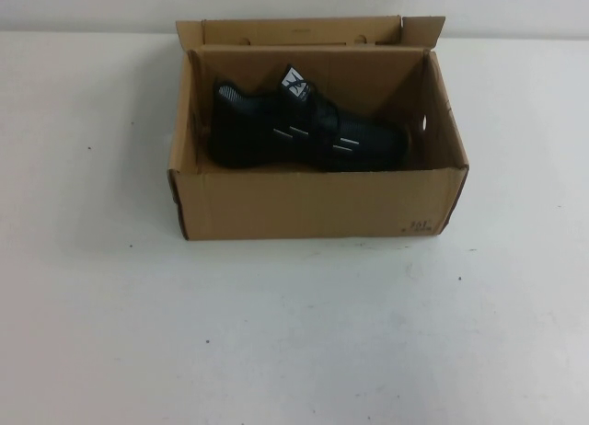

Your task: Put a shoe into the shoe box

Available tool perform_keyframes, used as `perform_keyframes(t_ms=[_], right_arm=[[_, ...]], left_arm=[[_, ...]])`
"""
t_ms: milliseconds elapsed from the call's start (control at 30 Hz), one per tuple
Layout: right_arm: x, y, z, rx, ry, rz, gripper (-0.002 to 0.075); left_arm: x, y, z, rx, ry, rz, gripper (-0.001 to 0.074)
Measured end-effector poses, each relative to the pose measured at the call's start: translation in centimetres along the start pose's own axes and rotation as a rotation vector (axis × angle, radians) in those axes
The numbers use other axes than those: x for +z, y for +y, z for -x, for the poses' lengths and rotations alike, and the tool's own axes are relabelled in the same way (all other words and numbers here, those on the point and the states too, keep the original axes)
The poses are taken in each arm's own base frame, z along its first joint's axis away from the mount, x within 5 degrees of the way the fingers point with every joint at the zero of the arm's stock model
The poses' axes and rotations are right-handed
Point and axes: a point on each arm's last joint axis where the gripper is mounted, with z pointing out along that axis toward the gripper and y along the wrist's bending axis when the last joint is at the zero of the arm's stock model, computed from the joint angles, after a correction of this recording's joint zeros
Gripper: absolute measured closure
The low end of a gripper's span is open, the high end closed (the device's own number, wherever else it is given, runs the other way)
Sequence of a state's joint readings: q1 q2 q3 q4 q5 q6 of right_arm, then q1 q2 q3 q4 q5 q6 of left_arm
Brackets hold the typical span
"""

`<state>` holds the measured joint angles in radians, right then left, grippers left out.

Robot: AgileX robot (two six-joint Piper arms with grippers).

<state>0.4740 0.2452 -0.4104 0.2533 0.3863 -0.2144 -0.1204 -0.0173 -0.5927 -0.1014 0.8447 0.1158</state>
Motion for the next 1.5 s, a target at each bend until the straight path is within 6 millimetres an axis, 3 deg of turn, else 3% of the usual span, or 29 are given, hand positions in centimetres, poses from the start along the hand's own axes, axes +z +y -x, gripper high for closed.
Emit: perform_keyframes(t_ms=[300,1033,1500], right_arm=[[0.0,0.0,0.0,0.0,0.001,0.0,0.0743],[0.0,0.0,0.0,0.0,0.002,0.0,0.0743],[0.0,0.0,0.0,0.001,0.002,0.001,0.0743]], left_arm=[[0.2,0.0,-0.3,-0.001,0.01,0.0,0.0736],[4.9,0.9,-5.6,0.063,0.082,0.078,0.0736],[6.7,0.9,-9.1,0.058,0.151,0.075,0.0736]])
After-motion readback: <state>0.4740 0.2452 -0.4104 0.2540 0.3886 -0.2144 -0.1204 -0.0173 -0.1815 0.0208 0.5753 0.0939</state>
